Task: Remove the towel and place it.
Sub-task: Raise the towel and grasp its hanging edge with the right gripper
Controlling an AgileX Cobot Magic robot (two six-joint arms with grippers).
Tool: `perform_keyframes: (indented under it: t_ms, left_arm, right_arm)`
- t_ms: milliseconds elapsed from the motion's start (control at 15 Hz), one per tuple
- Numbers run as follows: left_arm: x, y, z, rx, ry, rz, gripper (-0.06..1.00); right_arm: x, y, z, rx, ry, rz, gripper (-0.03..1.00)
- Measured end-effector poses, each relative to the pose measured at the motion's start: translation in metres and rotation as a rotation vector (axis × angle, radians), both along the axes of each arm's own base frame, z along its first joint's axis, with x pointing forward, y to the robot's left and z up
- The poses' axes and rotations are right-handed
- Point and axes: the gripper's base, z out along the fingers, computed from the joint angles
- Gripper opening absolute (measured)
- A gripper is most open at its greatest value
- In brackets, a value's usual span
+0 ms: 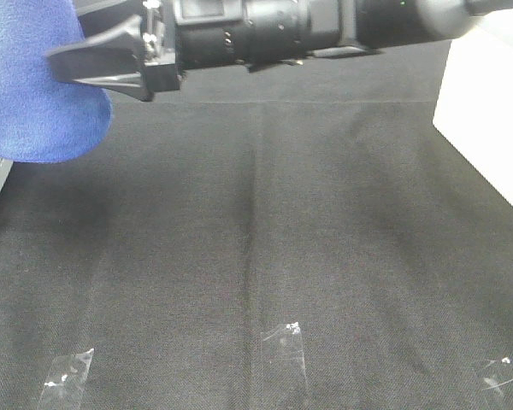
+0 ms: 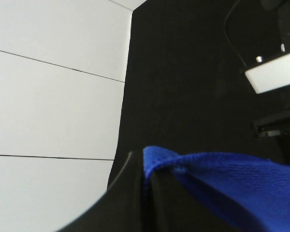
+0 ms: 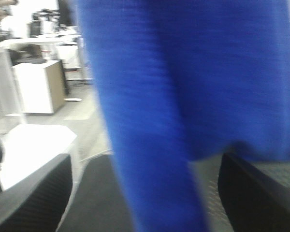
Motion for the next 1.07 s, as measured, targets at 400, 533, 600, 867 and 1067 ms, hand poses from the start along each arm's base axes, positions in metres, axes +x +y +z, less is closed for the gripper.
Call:
perform_keyframes:
  t_ms: [400,533,600,867,1067]
  left_arm:
    - [0.001,0.0,0.003,-0.017,-0.031,0.004,0.0]
    - [0.001,0.0,0.003,-0.016,-0.033,0.005,0.0]
    - [0.001,0.0,0.003,-0.014,-0.034,0.007,0.0]
    - [0.002,0.001,0.003,0.002,-0.042,0.018,0.0]
    - [0.002,0.002,0.003,0.001,-0.041,0.021,0.0]
  right_arm:
    - [-0.001,0.02,-0.038,-0.135,0.004,-0.039,0.78]
    - [0.001,0.015,-0.039,-0.145,0.014,-0.029,0.76]
    - [0.001,0.01,-0.038,-0.15,0.024,0.002,0.73]
    - [0.003,-0.016,-0.034,-0.158,0.08,0.115,0.64]
    - [0.003,-0.016,-0.033,-0.149,0.091,0.119,0.57]
